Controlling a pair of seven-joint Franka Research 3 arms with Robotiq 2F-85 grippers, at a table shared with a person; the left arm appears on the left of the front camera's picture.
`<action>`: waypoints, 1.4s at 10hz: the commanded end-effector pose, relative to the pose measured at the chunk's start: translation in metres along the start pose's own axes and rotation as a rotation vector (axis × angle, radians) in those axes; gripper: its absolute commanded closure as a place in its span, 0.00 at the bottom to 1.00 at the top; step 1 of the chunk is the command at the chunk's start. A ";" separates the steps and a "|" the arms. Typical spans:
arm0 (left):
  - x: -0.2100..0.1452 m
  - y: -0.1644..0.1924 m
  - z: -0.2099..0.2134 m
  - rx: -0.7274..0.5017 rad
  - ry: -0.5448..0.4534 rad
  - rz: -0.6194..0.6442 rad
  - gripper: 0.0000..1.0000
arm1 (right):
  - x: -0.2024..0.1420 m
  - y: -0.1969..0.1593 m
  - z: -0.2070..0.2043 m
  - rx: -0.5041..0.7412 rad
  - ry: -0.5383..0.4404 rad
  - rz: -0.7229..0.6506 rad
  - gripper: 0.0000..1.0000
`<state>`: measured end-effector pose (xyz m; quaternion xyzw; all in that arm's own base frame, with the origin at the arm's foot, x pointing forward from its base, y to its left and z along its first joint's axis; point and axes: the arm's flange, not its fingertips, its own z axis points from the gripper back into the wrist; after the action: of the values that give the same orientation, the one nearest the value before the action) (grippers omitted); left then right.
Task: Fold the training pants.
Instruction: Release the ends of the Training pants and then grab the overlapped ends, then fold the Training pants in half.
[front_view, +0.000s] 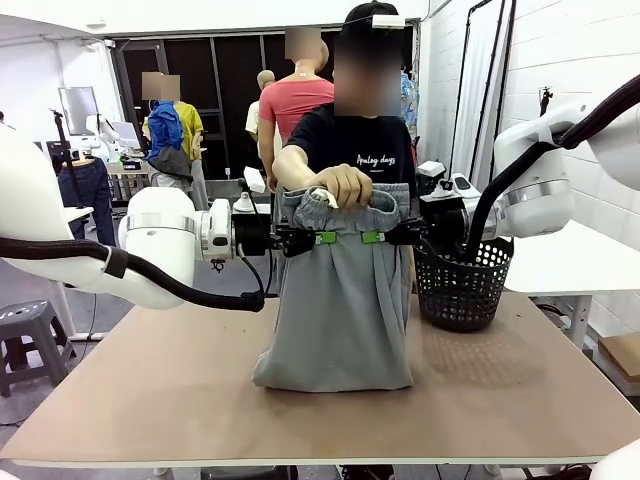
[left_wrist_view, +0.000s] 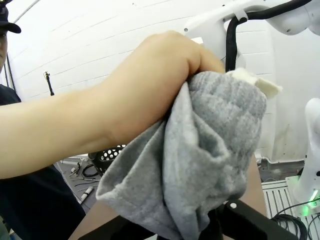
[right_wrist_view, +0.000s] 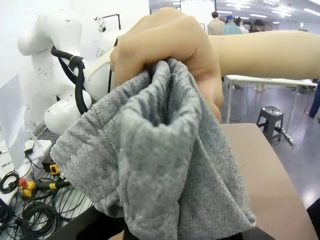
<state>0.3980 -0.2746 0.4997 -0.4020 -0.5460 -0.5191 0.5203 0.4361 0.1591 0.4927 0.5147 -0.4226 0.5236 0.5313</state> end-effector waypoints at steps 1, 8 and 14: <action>0.005 0.001 -0.001 0.007 -0.002 -0.011 1.00 | 0.007 -0.006 -0.003 0.040 0.020 -0.017 1.00; 0.000 0.000 0.000 0.000 0.001 0.000 1.00 | 0.000 0.000 -0.001 0.006 0.005 -0.002 1.00; 0.000 0.000 0.000 0.000 0.001 0.000 1.00 | 0.000 0.000 -0.001 0.006 0.005 -0.002 1.00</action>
<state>0.3983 -0.2736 0.4983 -0.4031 -0.5460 -0.5188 0.5199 0.4365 0.1588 0.4929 0.5132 -0.4188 0.5282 0.5312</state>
